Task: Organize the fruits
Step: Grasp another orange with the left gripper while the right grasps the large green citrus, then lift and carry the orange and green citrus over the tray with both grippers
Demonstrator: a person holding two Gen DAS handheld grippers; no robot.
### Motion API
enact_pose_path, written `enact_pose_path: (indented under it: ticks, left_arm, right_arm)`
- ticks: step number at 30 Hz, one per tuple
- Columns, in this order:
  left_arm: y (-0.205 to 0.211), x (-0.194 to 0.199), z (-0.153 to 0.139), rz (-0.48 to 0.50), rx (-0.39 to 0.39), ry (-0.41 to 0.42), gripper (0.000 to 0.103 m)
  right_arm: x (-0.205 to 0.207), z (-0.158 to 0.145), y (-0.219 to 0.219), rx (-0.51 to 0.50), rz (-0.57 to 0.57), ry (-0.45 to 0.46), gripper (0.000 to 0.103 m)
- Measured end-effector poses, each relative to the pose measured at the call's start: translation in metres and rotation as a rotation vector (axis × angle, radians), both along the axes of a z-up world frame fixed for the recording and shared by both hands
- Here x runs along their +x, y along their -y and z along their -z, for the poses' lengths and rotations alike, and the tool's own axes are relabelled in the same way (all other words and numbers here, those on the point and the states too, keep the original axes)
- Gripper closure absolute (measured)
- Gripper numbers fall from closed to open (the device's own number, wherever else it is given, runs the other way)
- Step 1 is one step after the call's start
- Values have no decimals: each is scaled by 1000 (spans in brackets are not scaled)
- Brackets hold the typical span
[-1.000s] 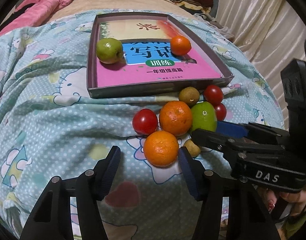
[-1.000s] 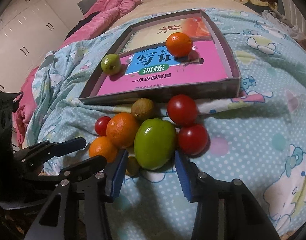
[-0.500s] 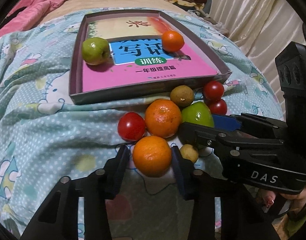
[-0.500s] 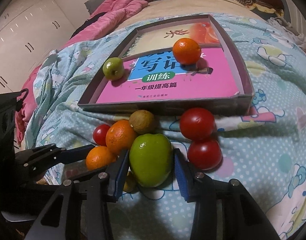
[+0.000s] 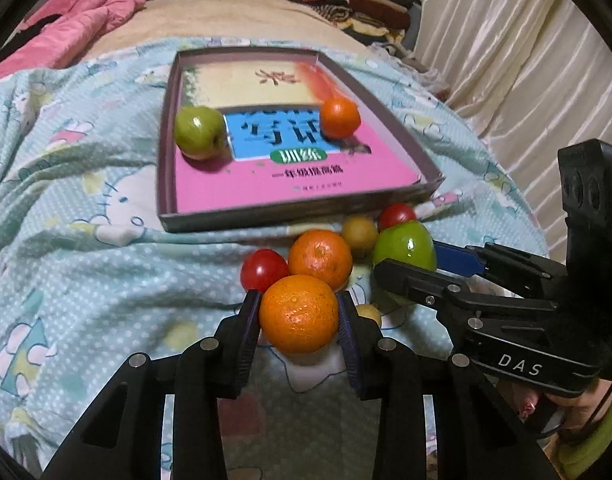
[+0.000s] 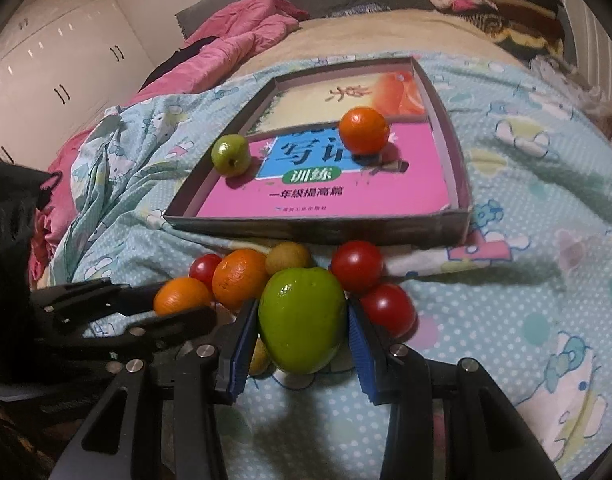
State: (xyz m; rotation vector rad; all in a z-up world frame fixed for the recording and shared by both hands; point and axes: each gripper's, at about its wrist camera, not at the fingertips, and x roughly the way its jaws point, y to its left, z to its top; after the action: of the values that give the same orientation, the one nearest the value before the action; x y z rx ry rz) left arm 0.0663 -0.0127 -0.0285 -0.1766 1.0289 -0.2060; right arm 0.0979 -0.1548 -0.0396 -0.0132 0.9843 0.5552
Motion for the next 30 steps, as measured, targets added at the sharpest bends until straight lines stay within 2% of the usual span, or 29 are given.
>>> enact_pose_path:
  ticks: [11,30]
  left_arm:
    - [-7,-6,-21,-31,43,72,65]
    - [-15,8,-39,-89,62,131,65]
  right_arm:
    - [-9,-24,2,22,-9,112,60]
    - [5,-45,15,32,50,197,59]
